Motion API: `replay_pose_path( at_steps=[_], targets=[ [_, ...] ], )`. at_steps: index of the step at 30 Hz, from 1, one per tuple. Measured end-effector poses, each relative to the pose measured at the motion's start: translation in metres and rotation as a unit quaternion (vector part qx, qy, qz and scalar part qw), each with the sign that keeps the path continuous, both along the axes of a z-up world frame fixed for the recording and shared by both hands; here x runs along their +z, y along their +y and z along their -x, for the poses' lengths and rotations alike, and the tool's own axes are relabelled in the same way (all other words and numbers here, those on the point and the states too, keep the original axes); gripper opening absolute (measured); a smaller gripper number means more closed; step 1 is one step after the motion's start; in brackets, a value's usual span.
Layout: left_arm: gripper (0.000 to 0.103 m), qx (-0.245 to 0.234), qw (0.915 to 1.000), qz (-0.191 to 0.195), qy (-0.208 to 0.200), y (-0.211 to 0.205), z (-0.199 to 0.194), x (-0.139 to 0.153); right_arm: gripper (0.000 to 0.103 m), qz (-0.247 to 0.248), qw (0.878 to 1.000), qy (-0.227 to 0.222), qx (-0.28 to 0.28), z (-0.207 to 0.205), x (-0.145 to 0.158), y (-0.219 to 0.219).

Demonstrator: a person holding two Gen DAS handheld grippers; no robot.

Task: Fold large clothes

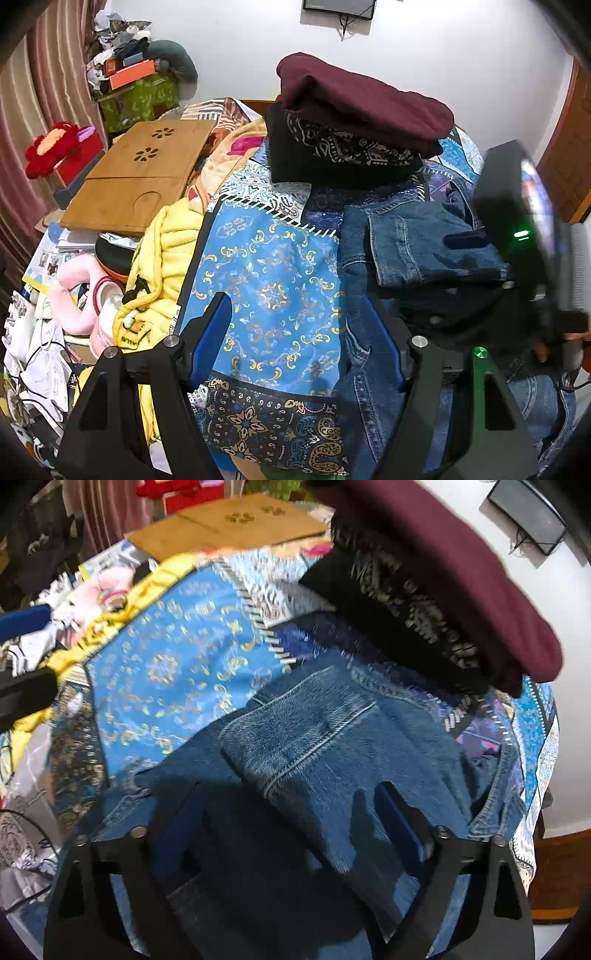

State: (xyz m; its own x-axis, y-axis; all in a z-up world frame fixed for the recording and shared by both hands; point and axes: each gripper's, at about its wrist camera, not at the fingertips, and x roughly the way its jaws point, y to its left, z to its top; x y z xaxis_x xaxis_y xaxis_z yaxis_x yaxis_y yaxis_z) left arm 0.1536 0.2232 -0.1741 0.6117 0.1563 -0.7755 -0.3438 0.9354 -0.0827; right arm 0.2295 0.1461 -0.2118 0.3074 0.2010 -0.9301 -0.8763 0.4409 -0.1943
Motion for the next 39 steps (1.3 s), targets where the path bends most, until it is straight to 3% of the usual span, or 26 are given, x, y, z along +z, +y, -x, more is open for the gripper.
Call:
replay_pose_path(
  at_steps=[2,3,5,6,9,12,19,28,33,39],
  targets=[
    [0.071,0.001,1.0000,0.000,0.000,0.000,-0.001,-0.001,0.070,0.008,1.000,0.004,-0.004,-0.003,-0.007,0.002],
    [0.071,0.000,1.0000,0.000,0.000,0.000,-0.001,-0.001,0.058,0.013,1.000,0.000,-0.010,-0.006,-0.013,0.002],
    [0.071,-0.001,1.0000,0.001,-0.001,0.000,-0.003,-0.001,0.052,0.012,1.000,0.000,-0.017,-0.009,-0.017,0.001],
    [0.071,-0.002,1.0000,0.001,-0.001,-0.001,-0.003,-0.001,0.048,0.000,1.000,0.005,-0.021,-0.011,-0.016,-0.002],
    [0.071,-0.008,1.0000,-0.004,-0.002,-0.006,-0.006,0.000,0.024,-0.030,0.999,0.009,-0.022,-0.009,-0.004,-0.010],
    [0.071,-0.009,0.9998,-0.016,0.003,-0.012,-0.010,-0.001,0.015,-0.049,0.998,-0.023,-0.020,-0.001,0.014,-0.019],
    [0.071,-0.016,0.9997,-0.018,0.000,-0.023,-0.018,0.002,0.013,-0.084,0.995,-0.052,-0.031,0.003,0.049,-0.046],
    [0.071,-0.026,0.9994,-0.021,0.006,-0.041,-0.034,0.007,0.013,-0.154,0.980,-0.073,-0.099,-0.009,0.096,-0.113],
    [0.071,-0.045,0.9986,-0.025,0.016,-0.062,-0.048,0.007,0.013,-0.197,0.965,-0.083,-0.152,-0.017,0.122,-0.167],
    [0.071,-0.073,0.9963,-0.035,0.028,-0.092,-0.067,0.004,0.012,-0.241,0.937,-0.078,-0.239,-0.031,0.133,-0.239]
  ],
)
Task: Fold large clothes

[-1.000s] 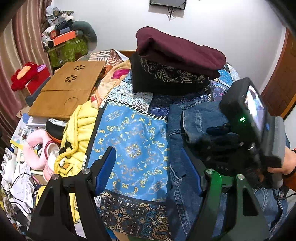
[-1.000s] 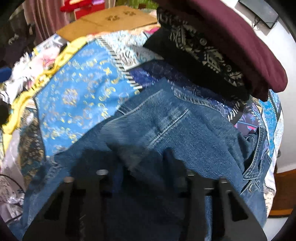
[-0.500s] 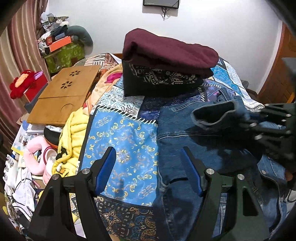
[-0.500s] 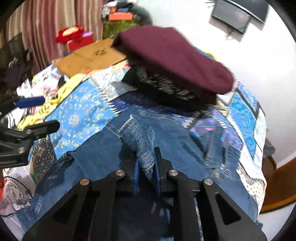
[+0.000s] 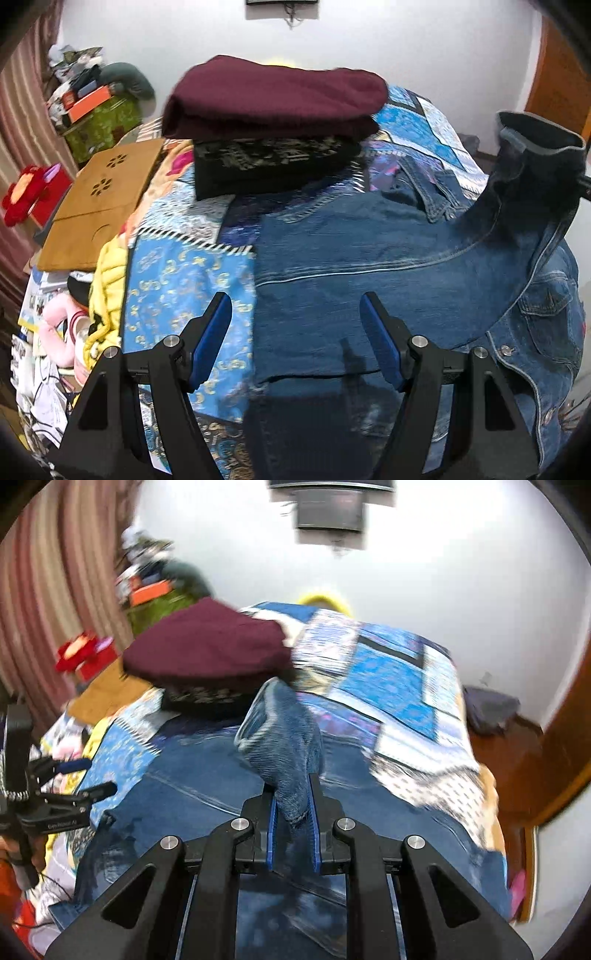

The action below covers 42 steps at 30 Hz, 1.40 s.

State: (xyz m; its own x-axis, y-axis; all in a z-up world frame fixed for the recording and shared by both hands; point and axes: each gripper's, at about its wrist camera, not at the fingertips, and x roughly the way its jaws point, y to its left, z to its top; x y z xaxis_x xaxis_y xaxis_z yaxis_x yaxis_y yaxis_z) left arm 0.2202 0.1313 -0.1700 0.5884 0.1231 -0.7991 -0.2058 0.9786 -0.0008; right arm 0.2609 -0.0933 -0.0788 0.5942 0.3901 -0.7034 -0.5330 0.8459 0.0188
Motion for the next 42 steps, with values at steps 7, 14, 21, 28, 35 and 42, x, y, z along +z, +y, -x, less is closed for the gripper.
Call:
replay_pose_path(
  at_steps=[7,14,21,28,35,42],
  targets=[
    [0.071,-0.028,0.9996,-0.002,0.009,-0.028,-0.015,-0.002,0.012,-0.074,0.993,0.055,-0.074,-0.006,-0.018,-0.073],
    [0.071,-0.041,0.9985,-0.001,0.037,-0.039,-0.023,-0.021,0.012,-0.095,0.981,0.115,-0.121,-0.007,-0.056,-0.112],
    [0.071,-0.047,0.9958,0.004,0.078,-0.043,-0.021,-0.050,0.013,-0.101,0.969,0.160,-0.158,0.005,-0.089,-0.135],
    [0.071,-0.046,0.9957,0.012,0.079,-0.046,-0.018,-0.049,0.022,-0.093,0.968,0.159,-0.169,0.016,-0.080,-0.142],
    [0.071,-0.065,0.9975,-0.003,0.027,-0.060,-0.023,-0.011,0.026,-0.079,0.971,0.112,-0.196,0.032,-0.049,-0.168],
    [0.074,-0.088,0.9950,-0.012,-0.045,-0.084,-0.029,0.037,0.053,-0.109,0.948,0.079,-0.287,0.048,-0.030,-0.234]
  ],
)
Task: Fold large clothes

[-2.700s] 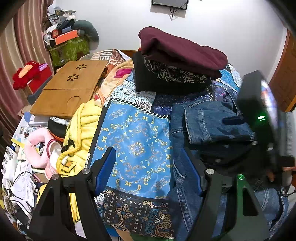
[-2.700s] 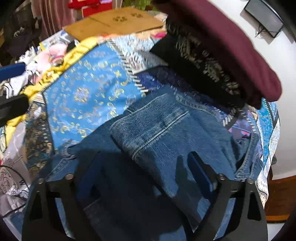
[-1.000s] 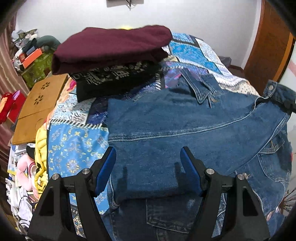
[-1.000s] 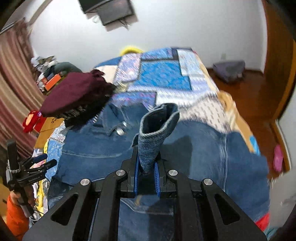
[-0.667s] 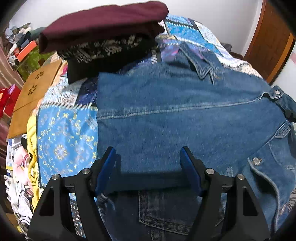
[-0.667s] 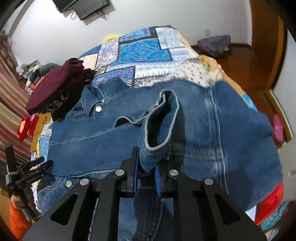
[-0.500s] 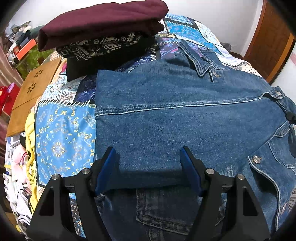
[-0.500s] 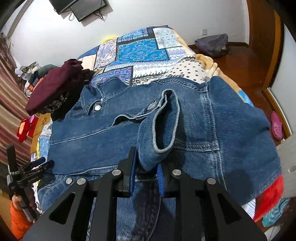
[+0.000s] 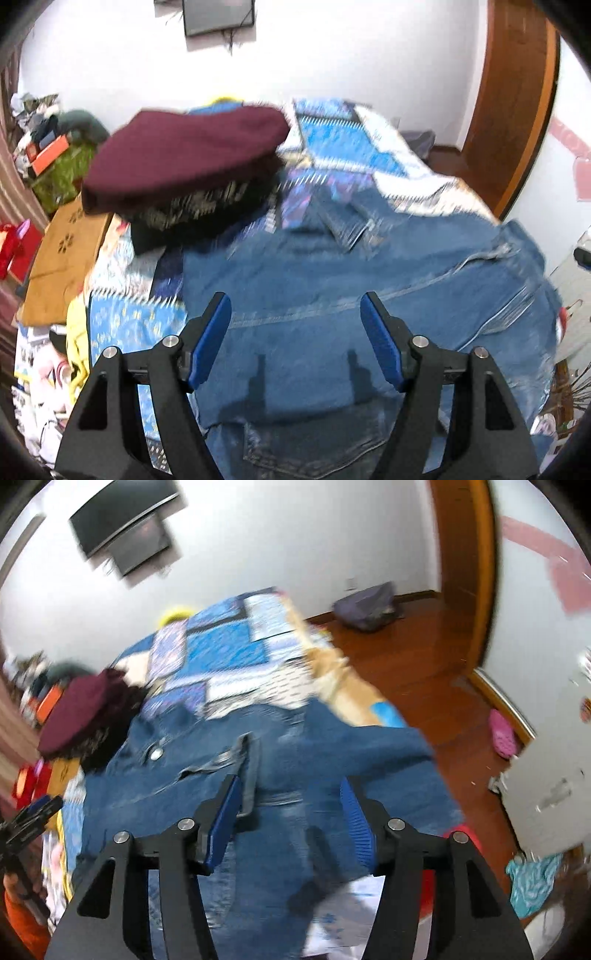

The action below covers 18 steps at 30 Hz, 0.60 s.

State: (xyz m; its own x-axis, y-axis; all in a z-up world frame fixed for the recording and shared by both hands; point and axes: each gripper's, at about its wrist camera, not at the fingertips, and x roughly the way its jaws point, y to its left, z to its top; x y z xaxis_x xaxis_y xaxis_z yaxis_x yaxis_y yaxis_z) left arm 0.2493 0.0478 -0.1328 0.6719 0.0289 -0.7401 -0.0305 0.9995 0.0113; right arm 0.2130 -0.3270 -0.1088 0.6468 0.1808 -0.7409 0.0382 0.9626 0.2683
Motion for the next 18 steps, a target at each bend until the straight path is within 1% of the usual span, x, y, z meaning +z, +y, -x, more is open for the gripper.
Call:
replay_pose_path(
  at_steps=[1,3,5,8,9,13,14,18],
  targets=[
    [0.080,-0.003,1.0000,0.004,-0.007,-0.003,-0.001,0.005,0.053,-0.005,1.000,0.004,-0.013,0.001,-0.001,-0.009],
    [0.085,-0.011,0.9996,0.015,-0.023,-0.009,-0.001,0.012,0.053,-0.021,0.999,0.017,-0.043,0.003,-0.010,-0.029],
    [0.086,-0.017,0.9992,0.018,-0.030,-0.016,-0.002,0.015,0.054,-0.037,0.996,0.034,-0.068,0.005,-0.021,-0.044],
    [0.086,-0.027,0.9992,0.013,-0.025,-0.026,-0.004,0.011,0.054,-0.070,0.990,0.069,-0.097,0.006,-0.045,-0.062],
    [0.086,-0.029,0.9993,0.013,-0.020,-0.029,-0.005,0.007,0.054,-0.088,0.987,0.085,-0.106,0.006,-0.058,-0.070],
    [0.086,-0.036,0.9993,0.013,0.007,-0.036,-0.009,-0.010,0.054,-0.133,0.975,0.122,-0.129,0.004,-0.090,-0.084],
    [0.086,-0.035,0.9992,0.012,0.012,-0.038,-0.008,-0.013,0.054,-0.146,0.972,0.127,-0.131,0.003,-0.097,-0.086],
    [0.086,-0.033,0.9991,0.007,0.024,-0.039,-0.006,-0.023,0.054,-0.170,0.971,0.106,-0.131,0.001,-0.102,-0.094]
  ],
)
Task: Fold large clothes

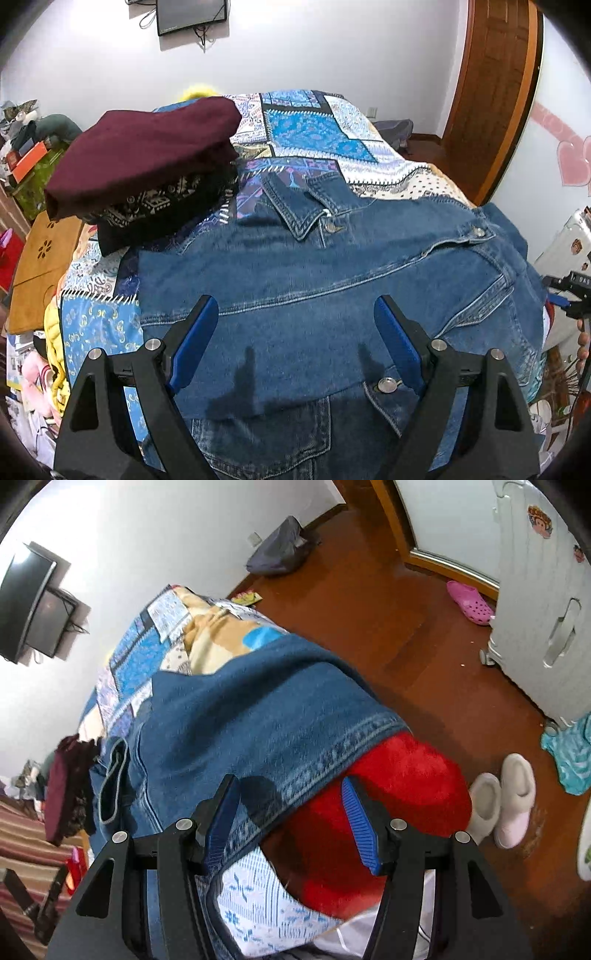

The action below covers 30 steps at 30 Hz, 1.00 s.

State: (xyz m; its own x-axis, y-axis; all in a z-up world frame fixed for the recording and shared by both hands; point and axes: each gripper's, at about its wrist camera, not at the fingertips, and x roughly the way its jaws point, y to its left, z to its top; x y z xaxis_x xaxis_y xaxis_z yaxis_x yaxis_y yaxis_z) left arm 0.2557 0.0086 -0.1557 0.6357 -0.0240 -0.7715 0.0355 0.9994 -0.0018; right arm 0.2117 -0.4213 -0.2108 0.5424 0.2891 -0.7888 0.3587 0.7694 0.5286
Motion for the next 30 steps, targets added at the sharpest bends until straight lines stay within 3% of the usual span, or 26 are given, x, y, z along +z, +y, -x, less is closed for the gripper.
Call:
replay_pose_path(
  at_steps=[5,8,10,12,17,23,27,30],
  targets=[
    [0.086,0.007,0.9999,-0.001,0.008,0.003,0.003,-0.007,0.052,-0.018,1.000,-0.005,-0.019,-0.017,-0.011,-0.008],
    [0.086,0.013,0.9999,0.003,0.010,0.005,0.005,-0.009,0.035,0.005,0.999,0.000,-0.037,-0.027,-0.017,-0.007],
    [0.086,0.015,0.9998,0.006,0.011,0.007,0.007,-0.009,0.018,0.030,0.998,0.008,-0.051,-0.029,-0.017,-0.007],
    [0.086,0.019,0.9997,0.008,0.009,0.009,0.011,-0.009,0.012,0.040,0.997,0.002,-0.064,-0.025,-0.010,-0.006],
    [0.086,0.026,0.9996,0.013,0.003,0.016,0.018,-0.007,0.008,0.066,0.996,-0.027,-0.052,-0.020,0.024,0.005],
    [0.086,0.034,0.9992,0.021,-0.002,0.025,0.021,-0.005,0.008,0.085,0.990,-0.110,-0.013,-0.019,0.093,0.035],
    [0.086,0.040,0.9988,0.028,-0.005,0.030,0.024,-0.004,0.007,0.094,0.977,-0.188,0.047,-0.012,0.144,0.078],
    [0.086,0.042,0.9986,0.030,-0.006,0.033,0.025,-0.004,0.007,0.098,0.966,-0.218,0.104,-0.009,0.160,0.114]
  ],
)
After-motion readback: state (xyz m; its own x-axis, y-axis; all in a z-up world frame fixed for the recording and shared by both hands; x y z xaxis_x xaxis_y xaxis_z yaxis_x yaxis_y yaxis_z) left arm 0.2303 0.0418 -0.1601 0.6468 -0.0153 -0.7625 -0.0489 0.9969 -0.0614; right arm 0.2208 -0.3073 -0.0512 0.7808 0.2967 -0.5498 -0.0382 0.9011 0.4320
